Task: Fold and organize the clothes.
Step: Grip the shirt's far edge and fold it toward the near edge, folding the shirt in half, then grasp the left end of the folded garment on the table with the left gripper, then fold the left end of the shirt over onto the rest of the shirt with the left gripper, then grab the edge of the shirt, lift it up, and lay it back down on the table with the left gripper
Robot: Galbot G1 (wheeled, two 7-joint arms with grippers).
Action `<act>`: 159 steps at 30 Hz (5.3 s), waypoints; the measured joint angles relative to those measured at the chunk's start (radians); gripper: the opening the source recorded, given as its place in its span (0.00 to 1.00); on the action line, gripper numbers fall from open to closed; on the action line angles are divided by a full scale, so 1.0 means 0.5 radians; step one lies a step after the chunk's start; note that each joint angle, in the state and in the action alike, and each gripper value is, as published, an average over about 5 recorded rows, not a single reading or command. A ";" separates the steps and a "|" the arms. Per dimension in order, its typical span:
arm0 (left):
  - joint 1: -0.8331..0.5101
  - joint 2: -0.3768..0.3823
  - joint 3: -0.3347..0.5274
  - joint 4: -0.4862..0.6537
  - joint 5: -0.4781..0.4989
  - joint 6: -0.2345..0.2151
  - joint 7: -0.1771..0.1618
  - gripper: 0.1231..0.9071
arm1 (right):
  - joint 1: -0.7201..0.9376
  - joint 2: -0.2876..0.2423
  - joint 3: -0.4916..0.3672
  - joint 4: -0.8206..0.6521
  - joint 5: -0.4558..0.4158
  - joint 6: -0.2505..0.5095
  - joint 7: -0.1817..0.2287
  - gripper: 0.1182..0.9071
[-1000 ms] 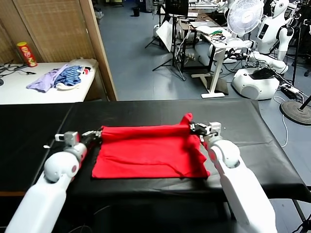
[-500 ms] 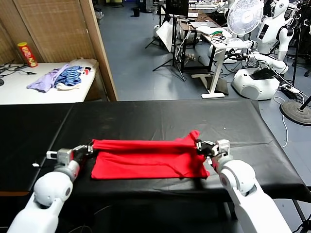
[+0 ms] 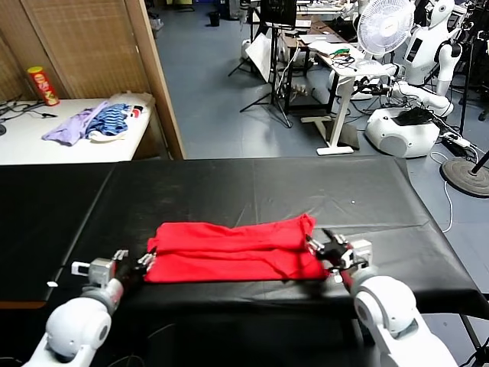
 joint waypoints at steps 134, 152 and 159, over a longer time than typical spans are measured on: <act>-0.077 -0.769 0.591 -0.104 -0.067 -0.360 -0.032 0.85 | -0.193 0.339 -0.299 0.095 -0.273 0.313 -0.088 0.86; -0.013 -0.572 0.142 0.071 0.050 -0.478 0.048 0.86 | 0.067 0.536 -0.725 -0.457 -1.174 0.304 0.037 0.86; -0.061 -0.575 0.051 0.192 -0.230 -0.458 0.026 0.86 | -0.004 0.533 -0.644 -0.293 -0.934 0.394 0.062 0.86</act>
